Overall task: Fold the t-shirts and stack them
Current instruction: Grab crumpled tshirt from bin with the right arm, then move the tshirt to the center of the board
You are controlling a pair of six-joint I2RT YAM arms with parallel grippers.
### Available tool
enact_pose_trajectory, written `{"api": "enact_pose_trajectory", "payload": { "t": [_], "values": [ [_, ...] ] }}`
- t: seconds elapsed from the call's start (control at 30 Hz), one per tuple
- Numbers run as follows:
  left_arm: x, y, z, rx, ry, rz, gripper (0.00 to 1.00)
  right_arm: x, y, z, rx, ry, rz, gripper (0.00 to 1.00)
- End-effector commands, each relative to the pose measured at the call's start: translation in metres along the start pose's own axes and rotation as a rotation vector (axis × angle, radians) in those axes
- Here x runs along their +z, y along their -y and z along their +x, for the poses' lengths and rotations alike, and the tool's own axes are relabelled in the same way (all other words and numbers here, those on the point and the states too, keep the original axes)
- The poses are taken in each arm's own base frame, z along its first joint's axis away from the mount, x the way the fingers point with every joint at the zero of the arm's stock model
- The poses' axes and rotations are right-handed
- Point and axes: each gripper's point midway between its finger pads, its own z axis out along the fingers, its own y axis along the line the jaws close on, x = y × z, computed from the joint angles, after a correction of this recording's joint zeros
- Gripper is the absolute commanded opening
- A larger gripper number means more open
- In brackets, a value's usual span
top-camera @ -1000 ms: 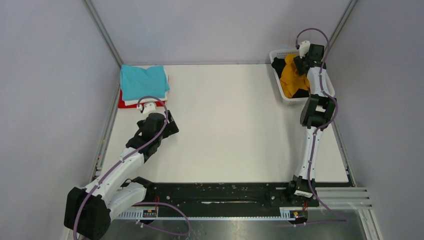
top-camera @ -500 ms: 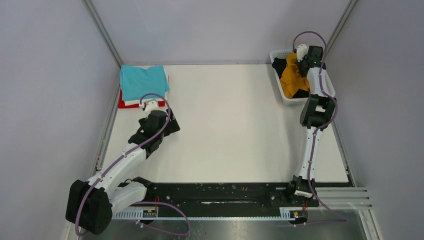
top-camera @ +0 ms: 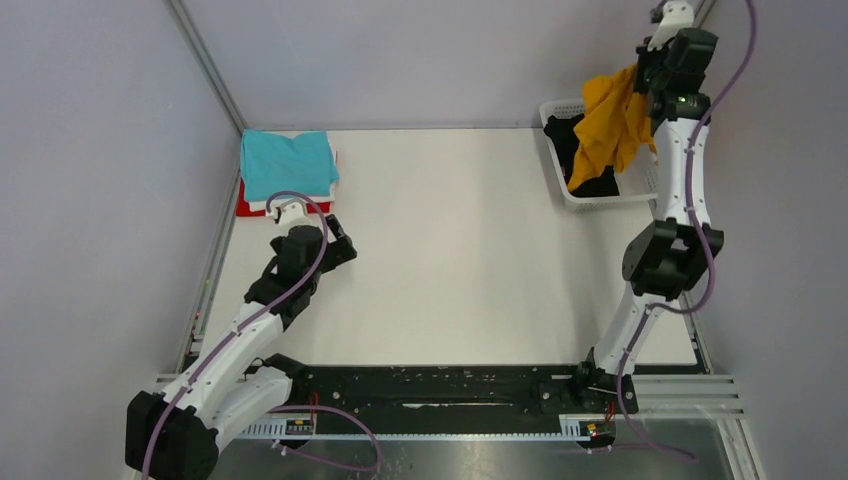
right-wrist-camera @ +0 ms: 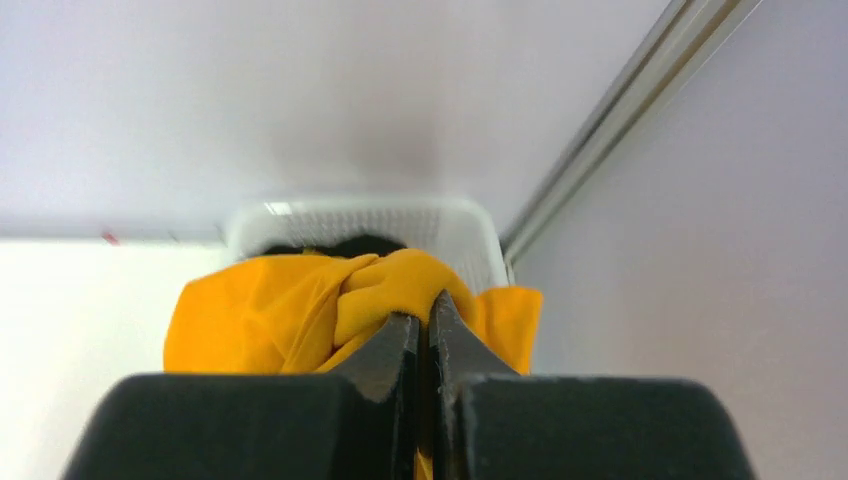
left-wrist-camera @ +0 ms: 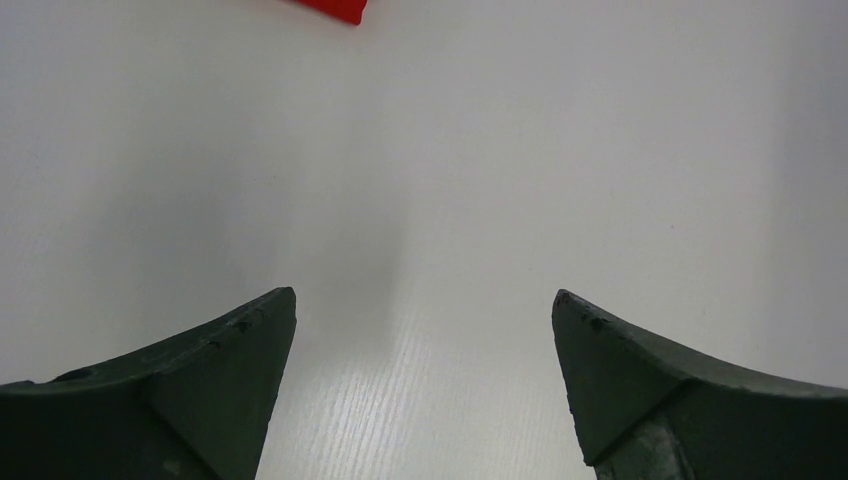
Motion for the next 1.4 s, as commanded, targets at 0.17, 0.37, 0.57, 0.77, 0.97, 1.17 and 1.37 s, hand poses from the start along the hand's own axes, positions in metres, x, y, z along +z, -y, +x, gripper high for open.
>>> {"api": "enact_pose_trajectory", "payload": {
  "t": [0.17,0.37,0.57,0.77,0.97,1.17,1.37],
  "values": [
    [-0.003,0.009,-0.007,-0.030,0.029,0.046,0.99,-0.133,-0.032,-0.156,0.178,0.417,-0.212,0.00],
    [-0.008,0.010,-0.008,-0.050,0.028,0.059,0.99,-0.197,-0.079,-0.194,0.225,0.449,-0.439,0.00],
    [-0.017,0.014,-0.003,-0.093,0.007,0.098,0.99,-0.253,-0.168,-0.188,0.194,0.366,-0.669,0.00],
    [-0.029,0.012,0.004,-0.106,-0.033,0.111,0.99,-0.267,-0.240,-0.131,0.239,0.155,-0.634,0.00],
    [-0.048,0.004,0.007,-0.133,-0.017,0.136,0.99,-0.281,-0.265,-0.069,0.310,0.073,-0.490,0.00],
    [-0.060,0.002,0.015,-0.177,-0.007,0.191,0.99,-0.310,-0.291,-0.025,0.317,-0.017,-0.504,0.00],
    [-0.059,0.003,0.024,-0.177,-0.045,0.194,0.99,-0.297,-0.340,0.009,0.308,-0.160,-0.551,0.00]
  ]
}}
